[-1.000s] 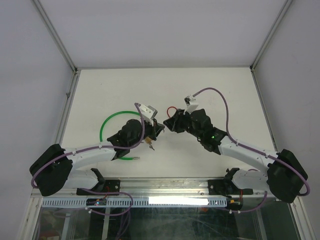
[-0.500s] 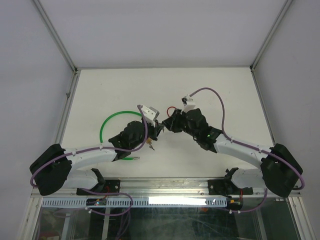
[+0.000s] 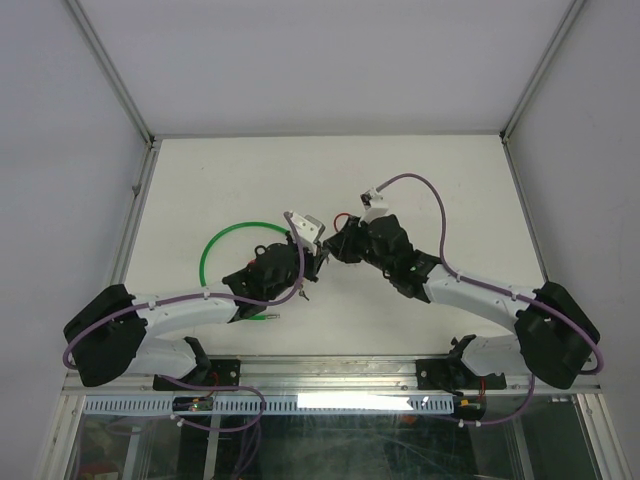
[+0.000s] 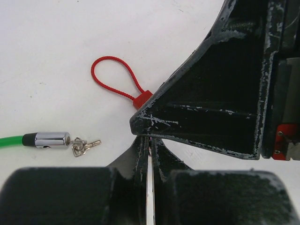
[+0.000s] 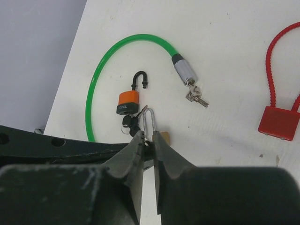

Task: Unlock with the key

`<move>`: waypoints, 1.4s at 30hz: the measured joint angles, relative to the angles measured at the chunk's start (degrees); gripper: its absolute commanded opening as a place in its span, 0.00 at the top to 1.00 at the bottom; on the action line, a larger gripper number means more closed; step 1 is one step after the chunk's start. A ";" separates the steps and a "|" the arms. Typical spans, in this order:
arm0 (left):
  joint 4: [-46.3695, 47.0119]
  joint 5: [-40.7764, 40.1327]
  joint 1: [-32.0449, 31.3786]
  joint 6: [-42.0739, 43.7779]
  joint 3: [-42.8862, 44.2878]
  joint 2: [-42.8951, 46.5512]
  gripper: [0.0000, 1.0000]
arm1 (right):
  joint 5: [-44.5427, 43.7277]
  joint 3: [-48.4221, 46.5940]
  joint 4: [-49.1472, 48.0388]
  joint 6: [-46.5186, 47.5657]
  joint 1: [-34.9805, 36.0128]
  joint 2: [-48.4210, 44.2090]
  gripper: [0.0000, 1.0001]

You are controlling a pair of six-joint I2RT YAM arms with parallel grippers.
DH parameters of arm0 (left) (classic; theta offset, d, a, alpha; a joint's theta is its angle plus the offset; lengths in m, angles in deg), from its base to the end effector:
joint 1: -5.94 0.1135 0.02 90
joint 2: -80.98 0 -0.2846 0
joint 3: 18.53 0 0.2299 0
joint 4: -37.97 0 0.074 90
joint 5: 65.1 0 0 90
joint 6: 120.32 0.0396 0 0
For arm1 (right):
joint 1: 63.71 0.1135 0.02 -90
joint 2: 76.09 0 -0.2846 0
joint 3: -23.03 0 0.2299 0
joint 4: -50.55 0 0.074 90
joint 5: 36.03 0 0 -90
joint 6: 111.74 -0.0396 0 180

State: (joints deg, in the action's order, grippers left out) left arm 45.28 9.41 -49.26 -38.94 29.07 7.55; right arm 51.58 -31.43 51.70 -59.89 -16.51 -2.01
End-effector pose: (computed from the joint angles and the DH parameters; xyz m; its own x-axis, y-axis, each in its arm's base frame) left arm 0.1526 -0.2010 0.2505 -0.2762 0.1443 -0.9502 0.6123 0.7885 -0.0582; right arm 0.1810 0.1931 0.2697 -0.6260 0.2324 -0.7444 -0.4068 0.7171 0.5659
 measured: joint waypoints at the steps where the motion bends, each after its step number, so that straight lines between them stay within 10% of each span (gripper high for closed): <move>1: -0.11 -0.15 -0.04 0.22 0.11 -0.13 1.00 | 0.00 0.00 0.02 -0.02 0.00 0.02 0.93; 4: -0.26 -0.98 -0.37 0.59 0.33 -0.39 1.00 | -0.42 -0.02 0.17 0.09 0.00 0.09 1.00; 12: -0.68 -1.05 -0.37 0.63 0.52 0.11 0.56 | -0.37 -0.33 1.60 2.86 -0.96 -0.52 1.00; 21: -0.52 1.73 0.83 -0.92 0.37 5.11 0.50 | 9.77 -0.02 0.94 10.29 -9.01 -7.17 1.00; 42: 17.66 40.46 17.07 -18.56 -6.49 9.81 0.44 | 39.26 2.95 -11.17 17.84 -15.34 -9.68 1.00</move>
State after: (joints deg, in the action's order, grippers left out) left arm 62.94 49.87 -32.19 -57.50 22.58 17.37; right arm 90.83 -28.48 40.53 -42.06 -31.86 -11.69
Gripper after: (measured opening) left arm 0.554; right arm 0.007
